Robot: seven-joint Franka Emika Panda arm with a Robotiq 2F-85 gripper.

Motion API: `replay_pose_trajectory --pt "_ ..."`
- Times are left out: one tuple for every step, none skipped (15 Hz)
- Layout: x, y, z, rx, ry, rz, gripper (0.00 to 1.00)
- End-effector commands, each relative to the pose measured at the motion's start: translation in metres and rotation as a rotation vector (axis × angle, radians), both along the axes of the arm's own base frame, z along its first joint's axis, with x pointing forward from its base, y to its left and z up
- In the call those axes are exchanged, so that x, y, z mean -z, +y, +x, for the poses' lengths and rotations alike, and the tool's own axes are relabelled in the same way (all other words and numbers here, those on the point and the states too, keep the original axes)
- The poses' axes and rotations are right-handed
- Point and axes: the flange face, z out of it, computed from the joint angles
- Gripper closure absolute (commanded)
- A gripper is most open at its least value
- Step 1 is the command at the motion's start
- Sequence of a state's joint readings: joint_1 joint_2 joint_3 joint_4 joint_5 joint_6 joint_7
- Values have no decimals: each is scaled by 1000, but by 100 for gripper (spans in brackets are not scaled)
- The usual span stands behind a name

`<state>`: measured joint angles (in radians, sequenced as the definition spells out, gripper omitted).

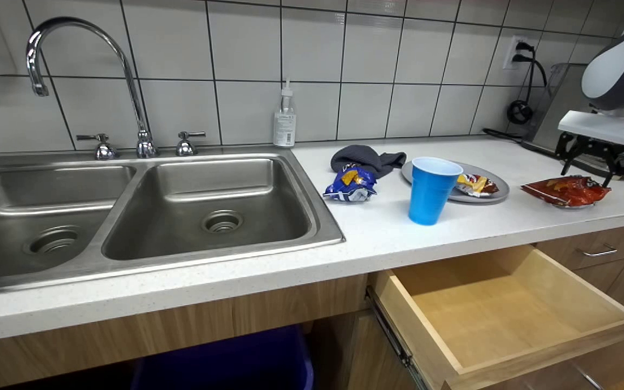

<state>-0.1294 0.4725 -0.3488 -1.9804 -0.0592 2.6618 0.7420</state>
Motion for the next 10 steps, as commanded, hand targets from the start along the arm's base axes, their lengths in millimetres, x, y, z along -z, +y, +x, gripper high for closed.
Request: replay_pose_trajectory --pt "-3 -3 7 29 12 4 51" --pt "-2 -4 6 29 14 3 60" --pt "-2 -4 6 30 15 3 66" --pt "-2 -5 5 31 16 2 75" --pt "-2 -5 5 31 16 1 81" --pt "-3 -5 5 31 17 1 90" --pt "-3 -5 5 30 17 1 96" --pt "-3 -4 4 29 17 0 100" --pt "-3 -4 4 29 18 0 100" --pt "-3 -4 4 28 18 -2 100"
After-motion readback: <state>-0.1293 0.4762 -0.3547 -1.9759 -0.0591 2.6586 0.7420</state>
